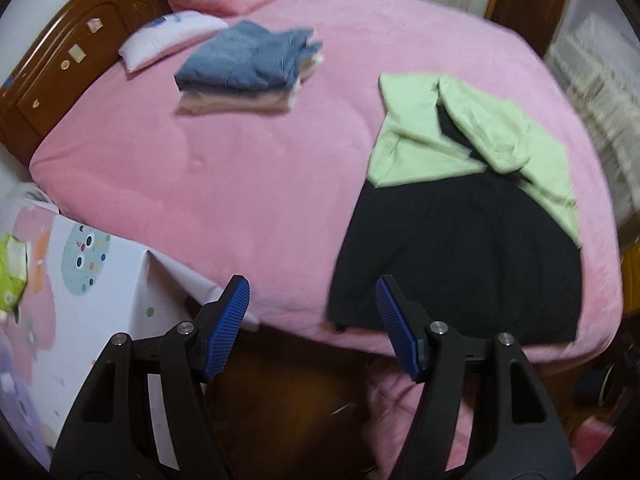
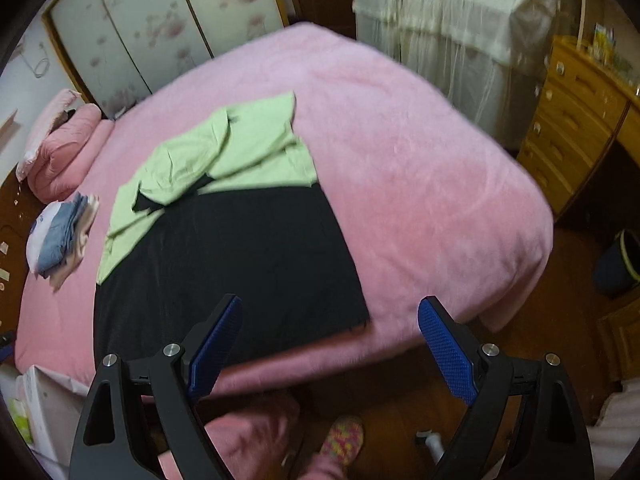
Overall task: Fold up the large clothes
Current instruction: 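Move both tools to the black hem of the jacket, then grasp the black hem edge with both tools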
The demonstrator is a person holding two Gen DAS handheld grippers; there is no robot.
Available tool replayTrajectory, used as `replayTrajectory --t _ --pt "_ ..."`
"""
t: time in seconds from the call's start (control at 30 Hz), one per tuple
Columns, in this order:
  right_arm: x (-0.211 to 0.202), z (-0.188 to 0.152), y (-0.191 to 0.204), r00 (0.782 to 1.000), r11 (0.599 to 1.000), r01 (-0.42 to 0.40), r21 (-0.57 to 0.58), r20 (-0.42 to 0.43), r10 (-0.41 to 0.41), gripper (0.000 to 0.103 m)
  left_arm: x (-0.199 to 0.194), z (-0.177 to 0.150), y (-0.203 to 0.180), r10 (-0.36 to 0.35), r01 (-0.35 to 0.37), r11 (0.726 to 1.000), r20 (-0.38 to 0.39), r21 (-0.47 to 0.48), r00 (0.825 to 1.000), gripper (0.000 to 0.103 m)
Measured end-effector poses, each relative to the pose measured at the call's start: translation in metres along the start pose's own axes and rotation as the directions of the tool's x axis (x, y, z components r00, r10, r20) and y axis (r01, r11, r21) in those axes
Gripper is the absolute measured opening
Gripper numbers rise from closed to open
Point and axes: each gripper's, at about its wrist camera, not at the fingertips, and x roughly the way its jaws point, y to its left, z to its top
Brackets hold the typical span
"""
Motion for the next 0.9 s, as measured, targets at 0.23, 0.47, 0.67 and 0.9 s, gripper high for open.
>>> replayTrajectory --t 0.23,0.47,0.67,0.9 --pt "0.054 0.000 -0.045 0.984 0.989 -0.004 0.146 -0.178 0.030 0.090 0.077 -0.007 0.006 -0.020 0.025 0.999 -0.189 0.027 0.982 0.064" --pt "0.132 0.008 -0.058 0.926 0.988 0.154 -0.005 -0.350 -0.146 0.090 0.165 -0.017 -0.009 -0.035 0.070 0.995 -0.437 0.066 0.899 0.064" --pt "0.191 0.021 -0.065 0.894 0.988 0.117 -0.102 -0.422 -0.150 0.090 0.216 -0.018 -0.017 -0.051 0.130 0.985 -0.531 0.112 0.846 0.065" --pt "0.242 0.028 -0.079 0.867 0.997 -0.006 -0.075 -0.497 -0.032 0.082 0.263 -0.018 -0.013 -0.090 0.221 0.963 -0.590 0.153 0.802 0.065"
